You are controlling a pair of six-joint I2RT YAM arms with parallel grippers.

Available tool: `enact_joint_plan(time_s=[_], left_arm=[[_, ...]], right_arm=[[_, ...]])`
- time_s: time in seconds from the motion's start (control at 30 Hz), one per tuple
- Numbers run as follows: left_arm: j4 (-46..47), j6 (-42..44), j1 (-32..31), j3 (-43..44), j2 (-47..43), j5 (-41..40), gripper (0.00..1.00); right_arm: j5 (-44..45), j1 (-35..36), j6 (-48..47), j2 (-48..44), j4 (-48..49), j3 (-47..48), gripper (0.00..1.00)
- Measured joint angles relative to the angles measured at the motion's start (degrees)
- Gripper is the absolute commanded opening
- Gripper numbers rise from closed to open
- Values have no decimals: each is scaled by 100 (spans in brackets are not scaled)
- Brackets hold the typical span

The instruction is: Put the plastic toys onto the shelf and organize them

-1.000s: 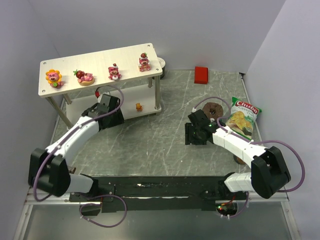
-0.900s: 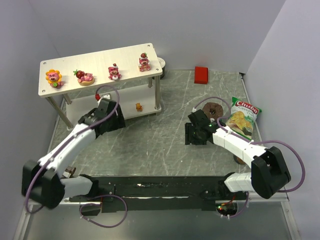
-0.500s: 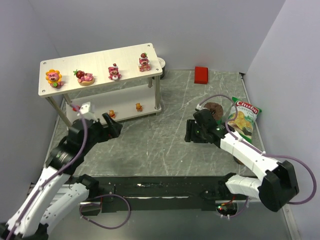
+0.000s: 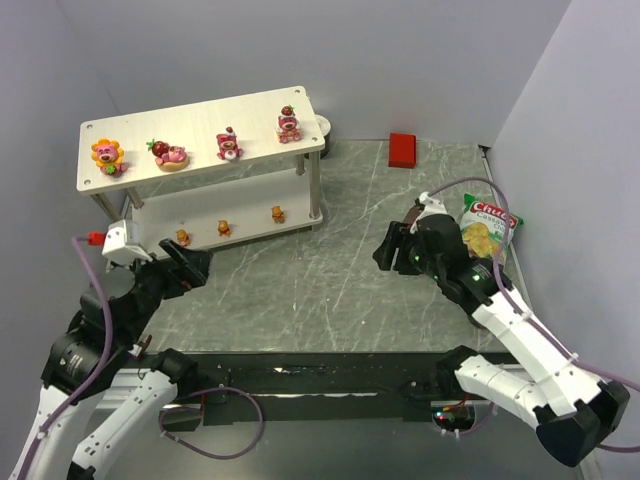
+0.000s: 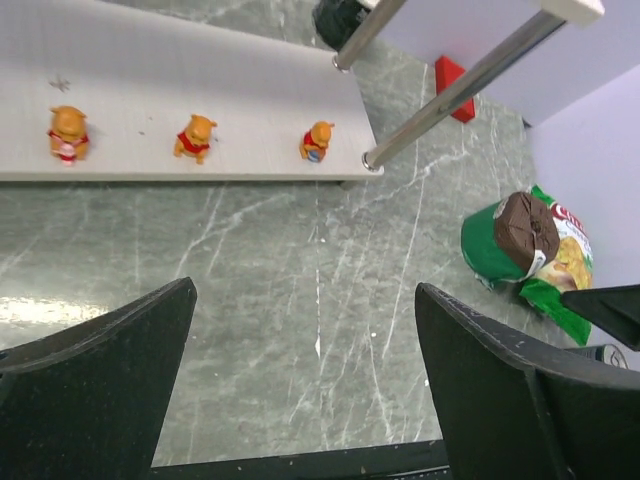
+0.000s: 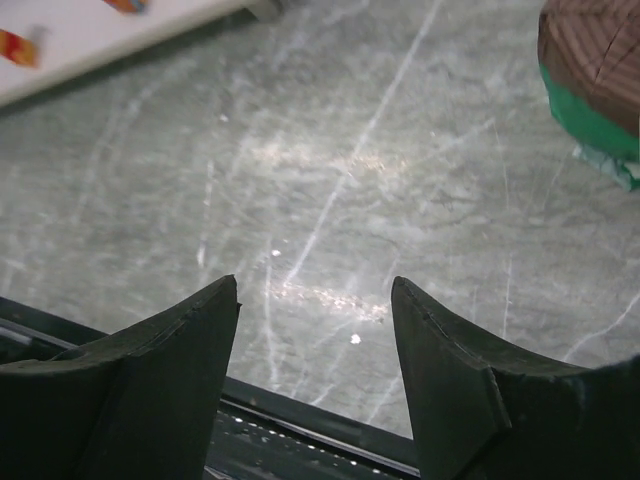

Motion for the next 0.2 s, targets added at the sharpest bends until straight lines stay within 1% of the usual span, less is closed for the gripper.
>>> enact_joint_plan(time_s=[0.2], left_arm=[[-245,144,0,157,-227,-278,96]], right_arm=[[-13,0,96,-330,9,48,71]])
